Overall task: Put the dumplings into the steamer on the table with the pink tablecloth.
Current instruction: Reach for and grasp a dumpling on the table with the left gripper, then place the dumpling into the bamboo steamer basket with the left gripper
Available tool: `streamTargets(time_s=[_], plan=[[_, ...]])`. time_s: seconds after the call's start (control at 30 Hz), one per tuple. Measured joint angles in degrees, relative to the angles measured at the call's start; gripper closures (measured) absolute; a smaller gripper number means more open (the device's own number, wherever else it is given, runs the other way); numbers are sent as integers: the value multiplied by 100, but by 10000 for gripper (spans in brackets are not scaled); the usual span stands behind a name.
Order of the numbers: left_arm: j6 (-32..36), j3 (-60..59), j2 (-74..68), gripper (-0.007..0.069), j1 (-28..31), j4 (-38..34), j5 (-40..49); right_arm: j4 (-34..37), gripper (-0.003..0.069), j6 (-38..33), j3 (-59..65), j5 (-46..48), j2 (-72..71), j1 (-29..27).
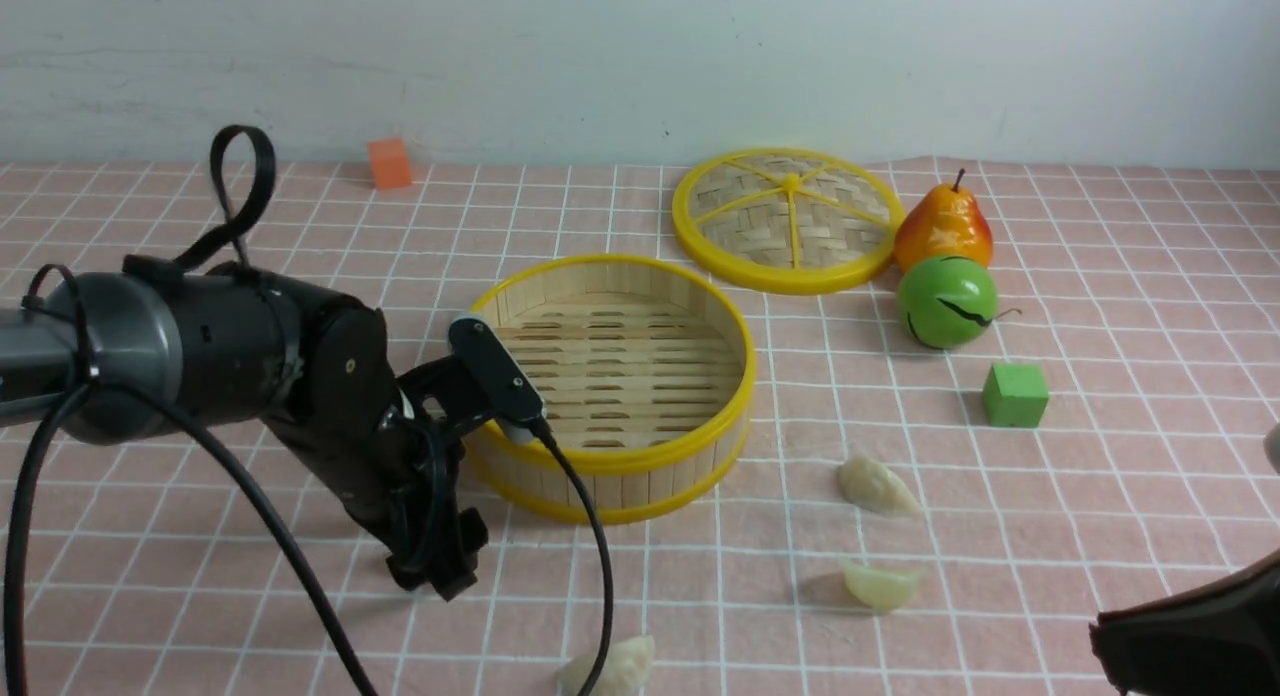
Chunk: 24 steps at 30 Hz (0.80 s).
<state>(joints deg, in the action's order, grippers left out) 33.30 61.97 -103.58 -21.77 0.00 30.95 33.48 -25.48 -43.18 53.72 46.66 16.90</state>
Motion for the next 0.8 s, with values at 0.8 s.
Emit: streamTargets(time_s=[0.8], plan=[[-2001,2132,106,384,-86,-596,2075,0,627,-3,0,21,0,0]])
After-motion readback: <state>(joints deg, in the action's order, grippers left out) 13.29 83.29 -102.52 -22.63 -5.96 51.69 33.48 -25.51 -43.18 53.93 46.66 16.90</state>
